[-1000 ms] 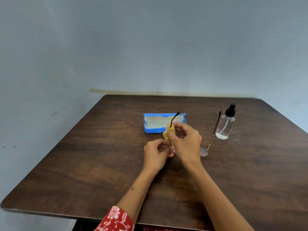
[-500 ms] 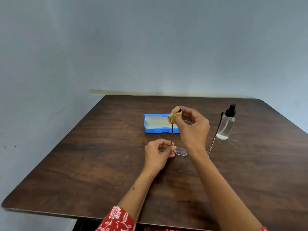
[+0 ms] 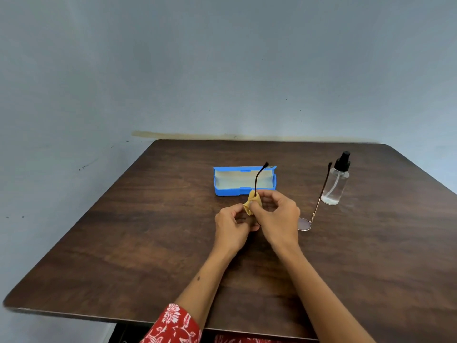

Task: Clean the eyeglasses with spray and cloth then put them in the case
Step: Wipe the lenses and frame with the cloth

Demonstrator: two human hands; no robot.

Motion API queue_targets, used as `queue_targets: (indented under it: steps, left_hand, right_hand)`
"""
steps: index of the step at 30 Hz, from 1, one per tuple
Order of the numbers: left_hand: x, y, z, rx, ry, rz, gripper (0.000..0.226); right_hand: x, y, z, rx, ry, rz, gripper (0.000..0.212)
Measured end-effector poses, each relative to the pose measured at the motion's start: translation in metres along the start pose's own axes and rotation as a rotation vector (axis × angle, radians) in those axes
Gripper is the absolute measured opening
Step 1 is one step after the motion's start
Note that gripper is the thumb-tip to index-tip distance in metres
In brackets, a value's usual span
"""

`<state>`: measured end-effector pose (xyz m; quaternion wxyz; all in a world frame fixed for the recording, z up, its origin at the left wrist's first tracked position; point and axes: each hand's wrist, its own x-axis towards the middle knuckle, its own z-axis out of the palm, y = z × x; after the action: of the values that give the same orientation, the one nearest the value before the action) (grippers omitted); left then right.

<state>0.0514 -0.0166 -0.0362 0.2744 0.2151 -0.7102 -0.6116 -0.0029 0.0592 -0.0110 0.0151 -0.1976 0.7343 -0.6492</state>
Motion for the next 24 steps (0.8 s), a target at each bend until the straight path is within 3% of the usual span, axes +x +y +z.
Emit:
queue_targets:
  steps: [10, 24]
  left_hand:
    - [0.002, -0.002, 0.001, -0.040, 0.001, -0.042, 0.019]
    - [0.007, -0.010, 0.003, -0.025, 0.005, -0.053, 0.007]
  right_hand:
    - [0.010, -0.033, -0.003, 0.141, 0.131, -0.076, 0.021]
    - [0.007, -0.051, -0.008, 0.405, 0.191, -0.116, 0.021]
